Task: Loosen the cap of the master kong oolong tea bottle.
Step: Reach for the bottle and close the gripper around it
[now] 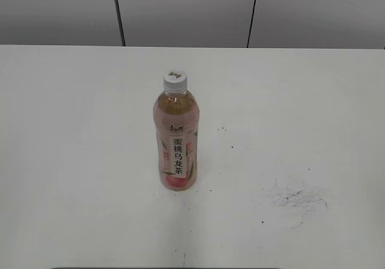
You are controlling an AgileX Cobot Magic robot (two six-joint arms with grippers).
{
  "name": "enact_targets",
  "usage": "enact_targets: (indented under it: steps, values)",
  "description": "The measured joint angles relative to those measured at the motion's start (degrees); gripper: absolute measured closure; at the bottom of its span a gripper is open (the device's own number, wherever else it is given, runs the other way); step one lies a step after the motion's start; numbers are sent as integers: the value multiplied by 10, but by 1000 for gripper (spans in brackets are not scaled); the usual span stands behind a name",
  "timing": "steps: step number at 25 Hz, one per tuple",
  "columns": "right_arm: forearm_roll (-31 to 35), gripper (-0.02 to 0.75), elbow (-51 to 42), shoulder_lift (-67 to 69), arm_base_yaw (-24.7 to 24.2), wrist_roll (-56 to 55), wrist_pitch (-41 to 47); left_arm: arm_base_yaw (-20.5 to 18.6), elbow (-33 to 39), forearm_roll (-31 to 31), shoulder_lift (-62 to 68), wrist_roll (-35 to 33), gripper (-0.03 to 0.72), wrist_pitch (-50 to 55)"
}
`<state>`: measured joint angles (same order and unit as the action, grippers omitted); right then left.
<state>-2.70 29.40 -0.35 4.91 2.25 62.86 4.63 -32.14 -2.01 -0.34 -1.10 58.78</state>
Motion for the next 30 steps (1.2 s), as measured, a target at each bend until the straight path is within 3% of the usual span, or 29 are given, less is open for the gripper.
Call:
enact_targets:
  steps: [26,30]
  values:
    - [0,204,0,0,0,0,0,0,0,0,0,0,448,-1]
    - [0,204,0,0,0,0,0,0,-9,0,6,0,446,-49]
